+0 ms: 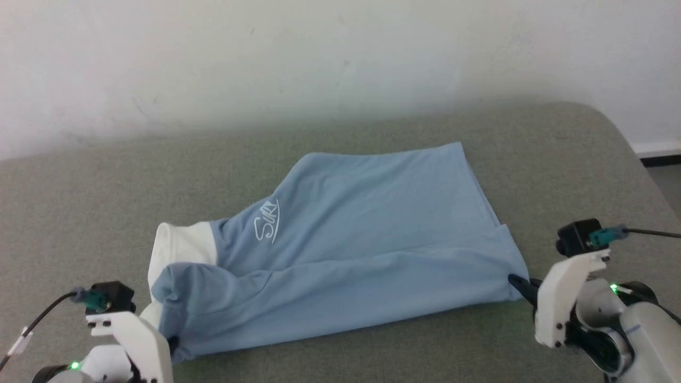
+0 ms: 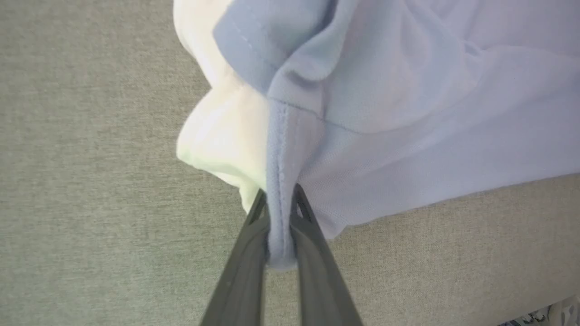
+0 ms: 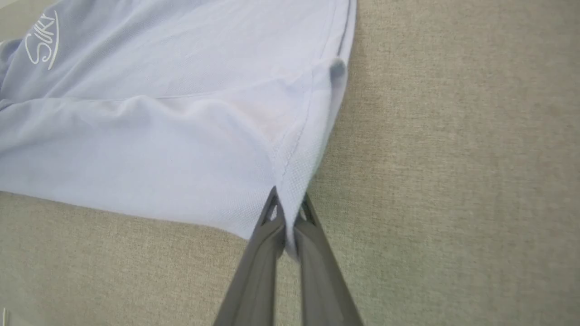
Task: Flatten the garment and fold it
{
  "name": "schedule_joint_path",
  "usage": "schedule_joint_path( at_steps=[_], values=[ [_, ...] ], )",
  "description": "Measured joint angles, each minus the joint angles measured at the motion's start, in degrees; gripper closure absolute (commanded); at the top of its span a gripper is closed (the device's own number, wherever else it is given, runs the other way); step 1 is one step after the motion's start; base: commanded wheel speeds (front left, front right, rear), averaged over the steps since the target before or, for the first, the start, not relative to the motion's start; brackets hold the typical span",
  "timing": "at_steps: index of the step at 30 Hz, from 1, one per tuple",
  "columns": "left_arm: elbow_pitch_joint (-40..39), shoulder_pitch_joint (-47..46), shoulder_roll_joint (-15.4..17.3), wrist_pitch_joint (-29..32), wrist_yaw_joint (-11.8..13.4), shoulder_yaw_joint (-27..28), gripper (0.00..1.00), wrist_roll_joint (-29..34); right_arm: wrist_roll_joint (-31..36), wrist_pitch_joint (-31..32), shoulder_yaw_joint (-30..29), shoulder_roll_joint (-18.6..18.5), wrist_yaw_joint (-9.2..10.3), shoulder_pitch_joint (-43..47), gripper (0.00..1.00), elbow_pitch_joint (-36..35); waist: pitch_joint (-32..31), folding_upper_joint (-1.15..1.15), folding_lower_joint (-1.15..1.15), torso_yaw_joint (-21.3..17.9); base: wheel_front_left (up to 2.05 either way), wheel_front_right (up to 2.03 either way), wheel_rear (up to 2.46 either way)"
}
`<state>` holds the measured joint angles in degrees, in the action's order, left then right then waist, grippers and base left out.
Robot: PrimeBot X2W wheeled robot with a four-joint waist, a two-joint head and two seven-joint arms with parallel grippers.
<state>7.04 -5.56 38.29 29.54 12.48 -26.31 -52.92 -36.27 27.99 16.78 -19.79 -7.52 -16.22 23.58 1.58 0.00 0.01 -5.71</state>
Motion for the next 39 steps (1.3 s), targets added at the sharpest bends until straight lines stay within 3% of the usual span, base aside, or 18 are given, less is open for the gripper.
schedule_joint_path(
  at_steps=[4,8,14,18,19,20,21,22,32,35,39],
  values=[
    [-5.8,5.2,3.1,-1.0,2.6,1.7,1.0,0.0,0.6,1.6,-2.6,-2.1,-0.01,6.2,1.0,-8.0,-2.7,0.0,-0.01,-0.2,0.0,0.0,0.0],
    [-10.7,10.7,4.7,-1.1,5.1,2.5,1.0,-0.3,1.8,5.7,-6.9,-1.7,-0.02,14.9,1.0,-14.9,-5.1,0.0,-0.01,-0.2,0.0,0.0,0.0],
    [-12.5,19.4,3.8,-1.6,7.8,2.7,1.0,-3.3,5.6,9.9,-14.3,3.5,-0.02,27.9,1.0,-20.2,-7.2,0.0,-0.02,-0.3,0.0,0.0,0.0],
    [-11.0,22.9,2.0,-2.8,8.2,2.7,1.0,-4.9,9.2,10.3,-17.9,6.6,-0.04,32.6,1.0,-20.5,-7.3,0.0,-0.02,-0.8,0.0,0.0,0.0],
    [-10.6,23.1,1.5,-3.3,8.2,2.7,1.0,-5.1,9.3,10.0,-18.7,7.6,-0.04,33.3,0.9,-20.4,-7.2,0.0,-0.02,-0.9,0.0,0.0,0.0],
    [-10.0,23.2,1.2,-3.7,8.2,2.7,1.0,-5.1,9.8,9.7,-19.0,8.2,-0.04,33.7,0.63,-20.2,-7.1,0.0,-0.02,-0.9,0.0,0.0,0.0],
    [-9.4,23.1,0.8,-4.5,8.1,2.8,0.71,-5.1,10.3,9.3,-19.0,8.7,-0.03,34.0,0.3,-20.0,-6.9,0.0,-0.01,-0.9,0.0,0.0,0.0],
    [-8.8,23.0,0.2,-5.0,8.2,3.2,0.0,-5.2,10.6,8.3,-19.2,9.2,0.0,34.2,0.0,-19.9,-6.8,0.0,-0.01,-0.9,0.0,0.0,0.0],
    [-11.8,16.9,-0.1,-11.0,7.8,6.5,0.0,-2.5,14.3,-10.0,-20.6,11.9,0.0,30.2,0.0,-26.4,-6.3,0.0,-0.01,-0.8,0.0,0.0,0.0],
    [-13.0,12.0,0.1,-12.2,8.4,7.2,0.0,-0.3,15.7,-13.4,-20.4,12.4,0.0,28.7,0.0,-29.3,-5.6,0.0,-0.01,-0.9,0.0,0.0,0.0],
    [-12.6,2.7,-2.1,-13.2,8.4,6.2,0.0,2.2,17.2,-17.5,-19.9,12.7,0.0,25.5,0.0,-32.8,-3.6,0.0,-0.01,-1.2,0.0,0.0,0.0]
  ],
)
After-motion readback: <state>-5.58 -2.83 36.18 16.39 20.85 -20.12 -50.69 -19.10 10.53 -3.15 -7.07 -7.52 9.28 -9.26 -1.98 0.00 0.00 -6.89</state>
